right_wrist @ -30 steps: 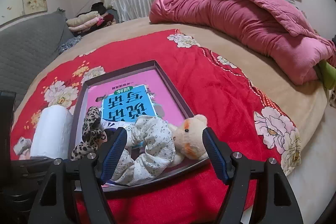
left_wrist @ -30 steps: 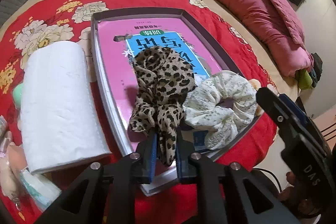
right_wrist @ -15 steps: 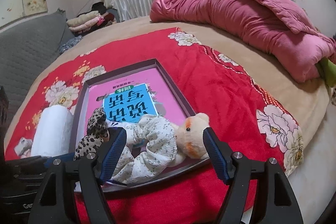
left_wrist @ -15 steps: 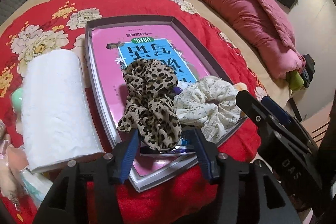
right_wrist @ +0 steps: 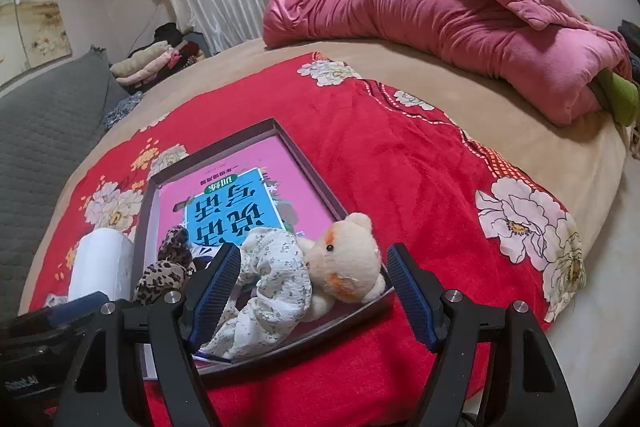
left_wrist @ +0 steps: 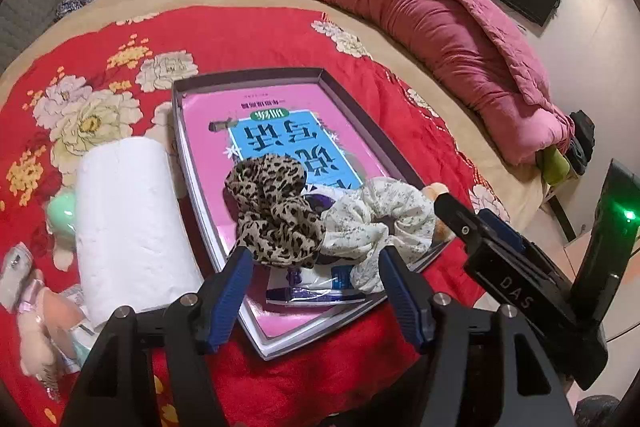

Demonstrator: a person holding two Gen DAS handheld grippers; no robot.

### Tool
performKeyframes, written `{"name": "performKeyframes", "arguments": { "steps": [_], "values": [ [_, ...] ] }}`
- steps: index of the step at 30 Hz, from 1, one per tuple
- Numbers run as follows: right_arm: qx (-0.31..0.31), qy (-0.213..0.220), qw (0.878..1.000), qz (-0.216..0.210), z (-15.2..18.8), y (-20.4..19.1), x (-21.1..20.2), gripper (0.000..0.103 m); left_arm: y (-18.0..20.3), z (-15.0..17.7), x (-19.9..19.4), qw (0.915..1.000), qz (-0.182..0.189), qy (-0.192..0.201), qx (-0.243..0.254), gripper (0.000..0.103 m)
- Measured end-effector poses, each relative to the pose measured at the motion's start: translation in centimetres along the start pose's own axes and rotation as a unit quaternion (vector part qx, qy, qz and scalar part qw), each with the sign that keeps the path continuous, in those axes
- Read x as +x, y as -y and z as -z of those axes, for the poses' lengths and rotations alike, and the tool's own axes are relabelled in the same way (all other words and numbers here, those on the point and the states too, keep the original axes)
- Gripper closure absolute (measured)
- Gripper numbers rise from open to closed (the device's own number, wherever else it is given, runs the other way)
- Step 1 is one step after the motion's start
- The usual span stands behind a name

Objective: Organize soft objects
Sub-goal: 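Withdraw both open tools from the tray back toward the pile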

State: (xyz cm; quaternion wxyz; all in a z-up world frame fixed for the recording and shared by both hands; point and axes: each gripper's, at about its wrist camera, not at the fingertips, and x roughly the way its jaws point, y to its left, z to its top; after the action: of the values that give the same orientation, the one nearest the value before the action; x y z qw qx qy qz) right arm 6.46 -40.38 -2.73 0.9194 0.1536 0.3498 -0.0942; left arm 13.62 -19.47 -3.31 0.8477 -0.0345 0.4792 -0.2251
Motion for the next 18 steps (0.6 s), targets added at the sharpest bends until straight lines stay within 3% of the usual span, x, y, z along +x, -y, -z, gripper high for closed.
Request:
{"name": "performKeyframes", "arguments": {
  "steps": [18],
  "values": [
    [0.003,0.002,1.0,-0.002,0.1,0.2,0.0,0.026,0.6,0.8,-3.1,0.9998,-0.004,0.018,0.001,0.038]
  ]
}}
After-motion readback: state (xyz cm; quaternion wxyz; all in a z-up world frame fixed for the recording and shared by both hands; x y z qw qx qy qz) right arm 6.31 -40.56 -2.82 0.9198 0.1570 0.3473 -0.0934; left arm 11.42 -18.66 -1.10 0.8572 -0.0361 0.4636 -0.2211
